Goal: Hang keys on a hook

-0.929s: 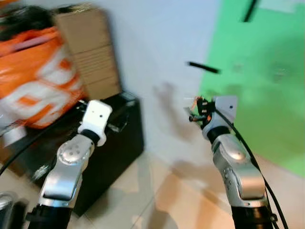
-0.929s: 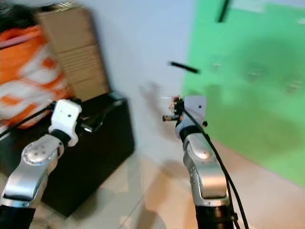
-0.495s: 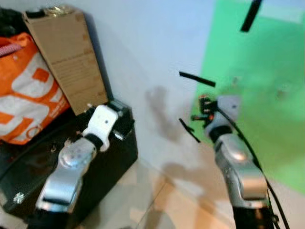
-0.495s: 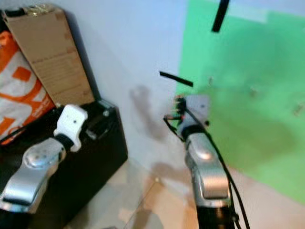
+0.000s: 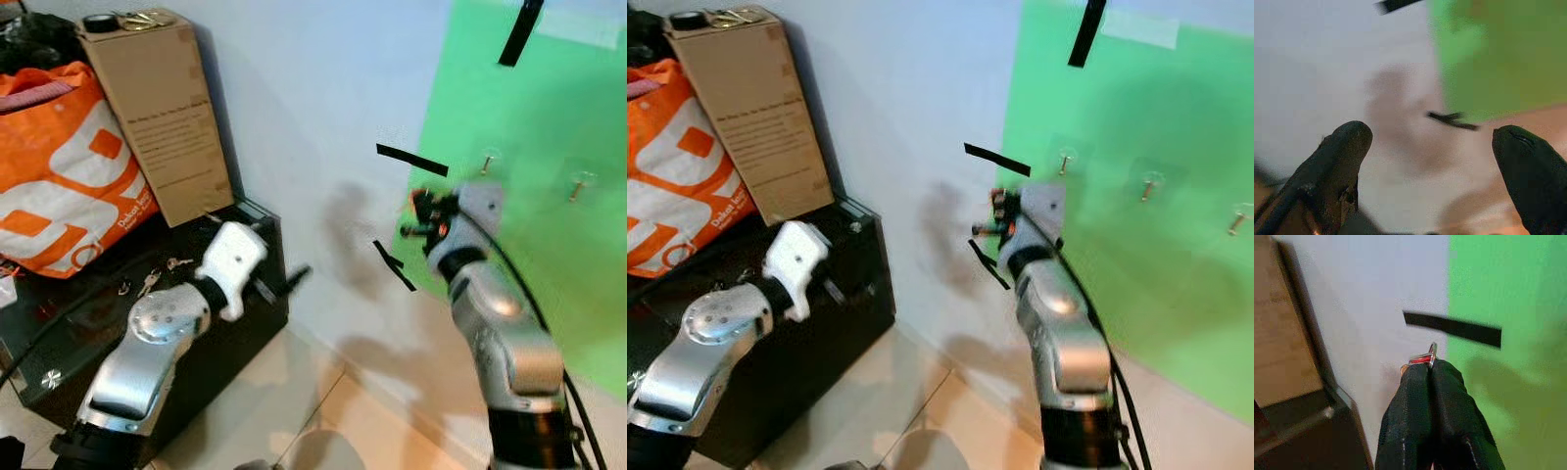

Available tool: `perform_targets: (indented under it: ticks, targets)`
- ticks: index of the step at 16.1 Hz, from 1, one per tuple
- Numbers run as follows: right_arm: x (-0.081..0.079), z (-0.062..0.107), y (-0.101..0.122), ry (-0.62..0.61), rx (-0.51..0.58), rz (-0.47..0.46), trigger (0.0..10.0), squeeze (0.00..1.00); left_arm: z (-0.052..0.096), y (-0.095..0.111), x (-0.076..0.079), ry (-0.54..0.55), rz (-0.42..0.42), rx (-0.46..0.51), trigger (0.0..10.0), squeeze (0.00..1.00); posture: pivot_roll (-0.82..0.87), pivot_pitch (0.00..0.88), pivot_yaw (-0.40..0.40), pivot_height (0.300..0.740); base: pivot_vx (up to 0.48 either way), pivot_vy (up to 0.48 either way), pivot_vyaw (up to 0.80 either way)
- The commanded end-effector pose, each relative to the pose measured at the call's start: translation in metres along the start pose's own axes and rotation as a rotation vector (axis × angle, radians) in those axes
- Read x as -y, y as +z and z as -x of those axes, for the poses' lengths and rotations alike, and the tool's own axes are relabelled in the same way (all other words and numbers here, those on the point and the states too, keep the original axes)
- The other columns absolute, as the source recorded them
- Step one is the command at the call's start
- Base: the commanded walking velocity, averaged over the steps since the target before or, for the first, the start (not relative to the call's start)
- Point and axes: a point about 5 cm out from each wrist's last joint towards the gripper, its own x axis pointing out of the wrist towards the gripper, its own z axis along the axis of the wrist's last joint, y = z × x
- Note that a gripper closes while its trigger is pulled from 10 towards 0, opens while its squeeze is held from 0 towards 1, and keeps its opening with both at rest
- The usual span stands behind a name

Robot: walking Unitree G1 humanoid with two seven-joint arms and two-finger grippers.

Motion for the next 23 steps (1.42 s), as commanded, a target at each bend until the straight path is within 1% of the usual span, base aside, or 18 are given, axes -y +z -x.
perform_targets:
  ticks: [1, 2, 3, 5, 10, 13, 17, 19, 20, 22, 23]
  targets:
    - [0.004, 0.000, 0.006, -0.013, 0.009, -0.027, 10.0, 0.00, 0.000, 0.008, 0.001, -0.048, -0.010, 0.018, 10.0, 0.10, -0.08, 0.000, 0.039, 0.740, 0.000, 0.000, 0.00]
    - [0.007, -0.001, 0.009, -0.030, 0.009, -0.055, 10.0, 0.00, -0.001, 0.011, 0.002, -0.079, -0.008, 0.030, 10.0, 0.10, -0.08, 0.000, 0.039, 0.740, 0.000, 0.000, 0.00]
    - [0.008, -0.001, 0.010, -0.041, 0.013, -0.074, 10.0, 0.00, -0.001, 0.011, 0.002, -0.080, -0.009, 0.032, 10.0, 0.10, -0.08, 0.000, 0.039, 0.740, 0.000, 0.000, 0.00]
    - [0.015, -0.003, 0.015, -0.078, 0.027, -0.141, 10.0, 0.00, -0.001, 0.011, 0.001, -0.091, -0.007, 0.034, 10.0, 0.09, -0.09, 0.000, 0.045, 0.740, 0.000, 0.000, 0.00]
    - [0.021, -0.007, 0.024, -0.087, 0.062, -0.207, 10.0, 0.00, 0.001, 0.012, 0.000, -0.107, -0.004, 0.034, 10.0, 0.09, -0.09, 0.000, 0.046, 0.740, 0.000, 0.000, 0.00]
    - [0.025, -0.010, 0.029, -0.093, 0.080, -0.222, 10.0, 0.00, 0.001, 0.012, 0.000, -0.110, -0.004, 0.033, 10.0, 0.09, -0.08, 0.000, 0.045, 0.740, 0.000, 0.000, 0.00]
    - [0.027, -0.011, 0.029, -0.099, 0.081, -0.239, 10.0, 0.00, 0.001, 0.012, 0.000, -0.114, -0.004, 0.034, 10.0, 0.10, -0.08, 0.000, 0.045, 0.740, 0.000, 0.000, 0.00]
    - [0.028, -0.013, 0.027, -0.116, 0.069, -0.280, 10.0, 0.00, 0.001, 0.013, -0.001, -0.115, -0.005, 0.035, 10.0, 0.09, -0.08, 0.000, 0.046, 0.740, 0.000, 0.000, 0.00]
    - [0.033, -0.015, 0.020, -0.144, 0.021, -0.339, 10.0, 0.00, 0.000, 0.014, 0.000, -0.118, -0.006, 0.039, 10.0, 0.10, -0.08, 0.000, 0.045, 0.740, 0.000, 0.000, 0.00]
    - [0.038, -0.016, 0.013, -0.166, -0.017, -0.408, 10.0, 0.00, 0.000, 0.014, -0.001, -0.118, -0.006, 0.039, 10.0, 0.10, -0.08, 0.000, 0.045, 0.740, 0.000, 0.000, 0.00]
    - [0.038, -0.016, 0.013, -0.168, -0.019, -0.414, 10.0, 0.00, 0.000, 0.014, -0.001, -0.118, -0.006, 0.039, 10.0, 0.10, -0.08, 0.000, 0.045, 0.740, 0.000, 0.000, 0.00]
